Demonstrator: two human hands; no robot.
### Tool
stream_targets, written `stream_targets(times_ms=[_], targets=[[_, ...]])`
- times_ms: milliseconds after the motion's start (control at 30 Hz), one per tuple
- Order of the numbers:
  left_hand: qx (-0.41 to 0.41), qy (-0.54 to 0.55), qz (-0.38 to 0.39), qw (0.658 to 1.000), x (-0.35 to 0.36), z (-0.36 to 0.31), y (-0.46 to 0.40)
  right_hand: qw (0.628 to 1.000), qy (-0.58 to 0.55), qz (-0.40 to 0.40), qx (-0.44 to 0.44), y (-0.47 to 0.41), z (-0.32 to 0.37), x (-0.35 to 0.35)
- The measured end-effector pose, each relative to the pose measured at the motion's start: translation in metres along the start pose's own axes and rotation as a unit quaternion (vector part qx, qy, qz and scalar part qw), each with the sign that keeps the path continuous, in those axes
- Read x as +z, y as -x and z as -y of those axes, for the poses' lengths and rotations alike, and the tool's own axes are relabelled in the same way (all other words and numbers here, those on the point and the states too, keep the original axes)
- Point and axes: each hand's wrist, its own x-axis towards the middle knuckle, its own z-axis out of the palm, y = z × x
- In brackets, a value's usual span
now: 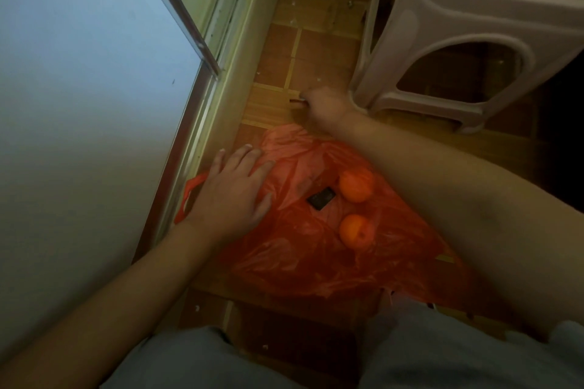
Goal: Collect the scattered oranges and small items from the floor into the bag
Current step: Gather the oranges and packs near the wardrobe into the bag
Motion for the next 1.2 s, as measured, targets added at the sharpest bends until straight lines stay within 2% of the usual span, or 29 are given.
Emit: stream_targets(times_ms=[133, 233, 333, 433, 500, 633, 733, 1000, 1200], targets=[[-0.004, 0.021, -0.013, 1.000, 0.002, -0.009, -0.009, 0.969, -0.203, -0.099, 0.097, 0.031, 0.000, -0.028], [-0.010, 0.031, -0.021, 0.999, 0.003, -0.014, -0.018, 0.914, -0.366, -0.114, 0.129, 0.067, 0.002, -0.049], [-0.009, 0.034, -0.023, 0.999, 0.008, -0.022, -0.025, 0.881, -0.436, -0.112, 0.144, 0.109, 0.005, -0.061], [-0.004, 0.030, -0.016, 0.999, 0.013, -0.029, -0.030, 0.875, -0.438, -0.128, 0.159, 0.148, 0.003, -0.060], [-0.002, 0.029, -0.014, 0.999, 0.016, -0.032, -0.032, 0.877, -0.438, -0.107, 0.167, 0.172, 0.002, -0.056], [0.015, 0.022, -0.006, 1.000, 0.020, -0.038, -0.030, 0.929, -0.340, -0.057, 0.134, 0.221, 0.007, -0.045], [0.023, 0.012, 0.005, 1.000, 0.020, -0.039, -0.027, 0.947, -0.301, -0.005, 0.108, 0.244, 0.013, -0.033], [0.026, 0.013, 0.000, 1.000, 0.016, -0.033, -0.021, 0.962, -0.244, 0.095, 0.076, 0.243, 0.030, 0.001], [0.016, 0.026, -0.008, 1.000, 0.015, -0.024, -0.014, 0.969, -0.205, 0.109, 0.081, 0.241, 0.031, 0.002]])
